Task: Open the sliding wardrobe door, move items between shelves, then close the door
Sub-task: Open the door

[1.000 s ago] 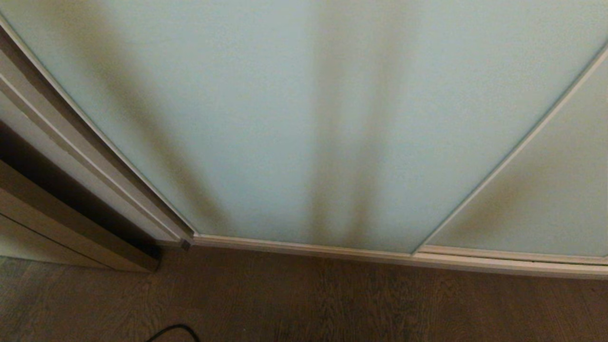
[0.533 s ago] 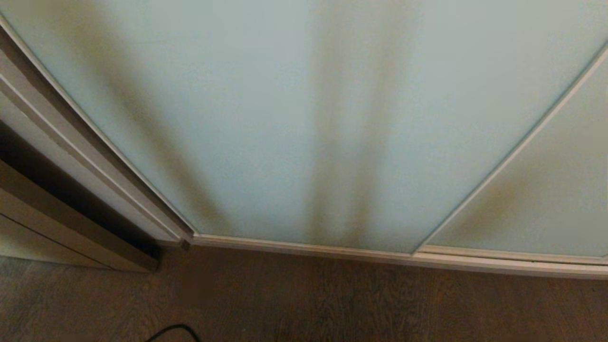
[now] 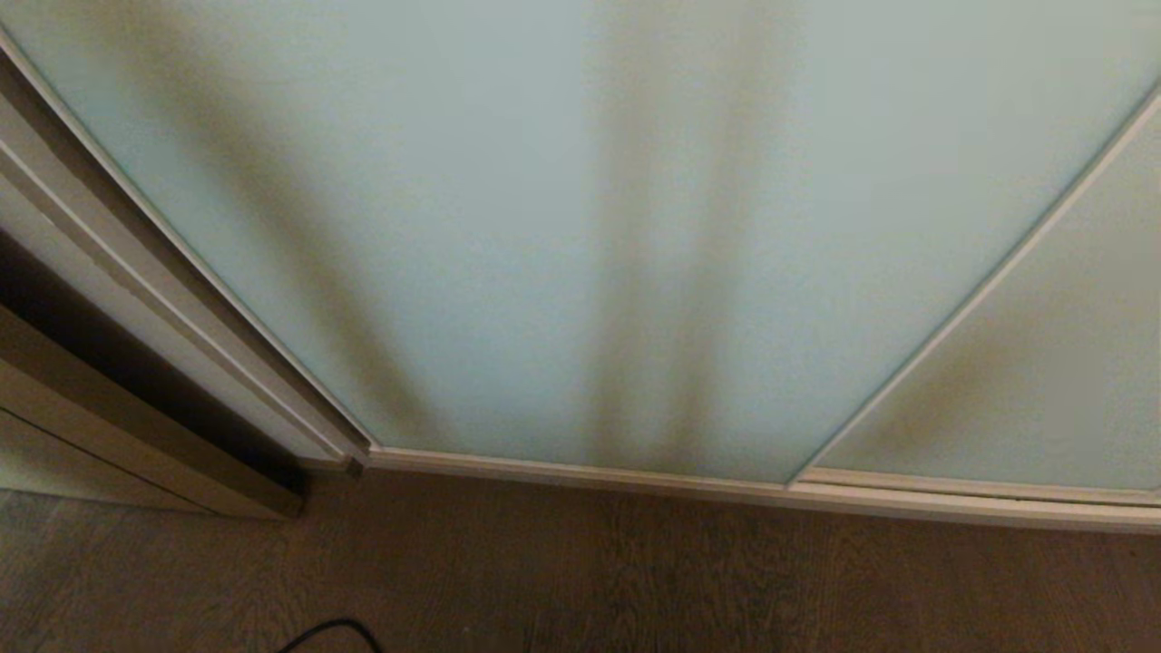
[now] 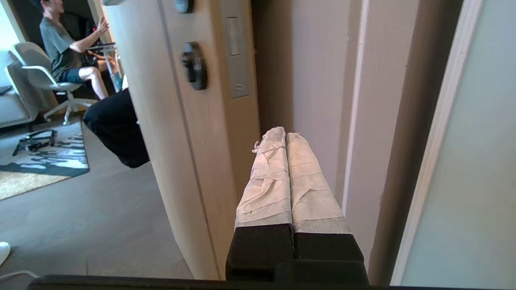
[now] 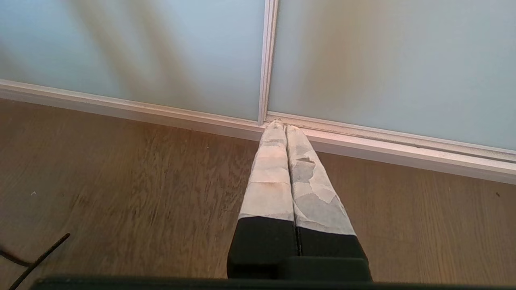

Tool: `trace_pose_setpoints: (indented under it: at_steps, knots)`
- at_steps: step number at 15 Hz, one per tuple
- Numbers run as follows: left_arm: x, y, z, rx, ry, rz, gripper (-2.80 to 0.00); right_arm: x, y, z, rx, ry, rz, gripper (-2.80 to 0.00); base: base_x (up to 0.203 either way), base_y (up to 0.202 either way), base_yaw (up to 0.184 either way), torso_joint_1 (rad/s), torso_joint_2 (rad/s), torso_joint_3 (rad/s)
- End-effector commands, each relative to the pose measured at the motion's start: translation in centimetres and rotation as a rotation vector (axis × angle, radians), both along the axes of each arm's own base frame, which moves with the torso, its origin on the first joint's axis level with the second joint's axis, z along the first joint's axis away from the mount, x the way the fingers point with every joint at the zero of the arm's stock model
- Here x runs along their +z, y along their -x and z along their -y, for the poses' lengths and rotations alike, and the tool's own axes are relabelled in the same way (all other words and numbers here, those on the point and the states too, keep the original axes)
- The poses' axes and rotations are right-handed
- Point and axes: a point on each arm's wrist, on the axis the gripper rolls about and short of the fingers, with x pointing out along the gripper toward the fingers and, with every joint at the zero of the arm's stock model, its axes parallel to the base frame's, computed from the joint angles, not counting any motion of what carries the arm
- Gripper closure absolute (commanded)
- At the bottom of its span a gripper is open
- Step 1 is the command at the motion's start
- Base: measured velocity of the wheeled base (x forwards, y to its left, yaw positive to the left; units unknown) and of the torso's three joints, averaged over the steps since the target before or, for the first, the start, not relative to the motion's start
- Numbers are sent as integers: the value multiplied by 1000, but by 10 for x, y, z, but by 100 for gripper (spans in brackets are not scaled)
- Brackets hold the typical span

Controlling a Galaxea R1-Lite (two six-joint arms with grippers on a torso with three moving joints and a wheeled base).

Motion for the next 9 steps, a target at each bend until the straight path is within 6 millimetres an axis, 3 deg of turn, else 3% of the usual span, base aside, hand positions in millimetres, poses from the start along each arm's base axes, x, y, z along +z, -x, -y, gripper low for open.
trace_pose_setpoints:
  at_steps: [1,6,9]
  knots:
    - [-3,-20,-4,-1,-1,-25,0,0,0,0,1,0,0,0,0,0,0,0,0,0]
    - [8,-56,-17,-70,-48,-21,0,0,0,0,1,0,0,0,0,0,0,0,0,0]
    - [10,-69,-19,-146,-66,-40,0,0,0,0,1,0,0,0,0,0,0,0,0,0]
